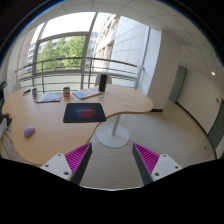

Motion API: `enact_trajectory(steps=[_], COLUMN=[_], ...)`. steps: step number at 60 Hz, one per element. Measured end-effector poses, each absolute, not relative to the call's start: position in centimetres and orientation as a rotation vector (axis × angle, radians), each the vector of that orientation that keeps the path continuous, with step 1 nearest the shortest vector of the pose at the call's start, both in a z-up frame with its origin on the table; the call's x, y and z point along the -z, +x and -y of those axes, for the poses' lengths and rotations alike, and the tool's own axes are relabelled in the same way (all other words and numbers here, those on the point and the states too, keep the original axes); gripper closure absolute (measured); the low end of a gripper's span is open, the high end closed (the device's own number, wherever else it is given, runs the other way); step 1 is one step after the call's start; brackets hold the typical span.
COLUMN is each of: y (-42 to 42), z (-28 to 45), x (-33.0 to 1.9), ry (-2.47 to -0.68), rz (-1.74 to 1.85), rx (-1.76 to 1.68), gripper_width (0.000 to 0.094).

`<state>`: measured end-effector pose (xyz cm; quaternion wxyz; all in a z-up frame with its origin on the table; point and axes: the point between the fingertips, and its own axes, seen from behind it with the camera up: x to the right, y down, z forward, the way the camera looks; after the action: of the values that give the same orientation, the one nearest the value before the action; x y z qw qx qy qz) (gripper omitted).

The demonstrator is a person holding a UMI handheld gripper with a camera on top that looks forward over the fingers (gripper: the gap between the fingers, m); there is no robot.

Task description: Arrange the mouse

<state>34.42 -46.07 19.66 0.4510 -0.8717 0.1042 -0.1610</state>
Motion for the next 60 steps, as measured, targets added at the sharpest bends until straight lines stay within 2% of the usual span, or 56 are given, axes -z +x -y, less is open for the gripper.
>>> enact_trajectory(steps=[7, 15, 31, 48, 60], y=[34.1, 31.7, 16.3, -3.6, -10.2], z=[46.4, 46.8, 45.8, 34.0, 26.1], x=[-19.2, -16.9, -9.0, -3.8, -0.4], ry=[-2.163, -2.198, -2.281, -2.223, -2.225], rz=[-0.271, -0.275, -0.205, -0.053, -0.027], rx=[0.411, 0.414, 0.252, 0.003, -0.044], gripper_width=[0.0095, 0.0091, 0.0086, 0.0089, 0.0090])
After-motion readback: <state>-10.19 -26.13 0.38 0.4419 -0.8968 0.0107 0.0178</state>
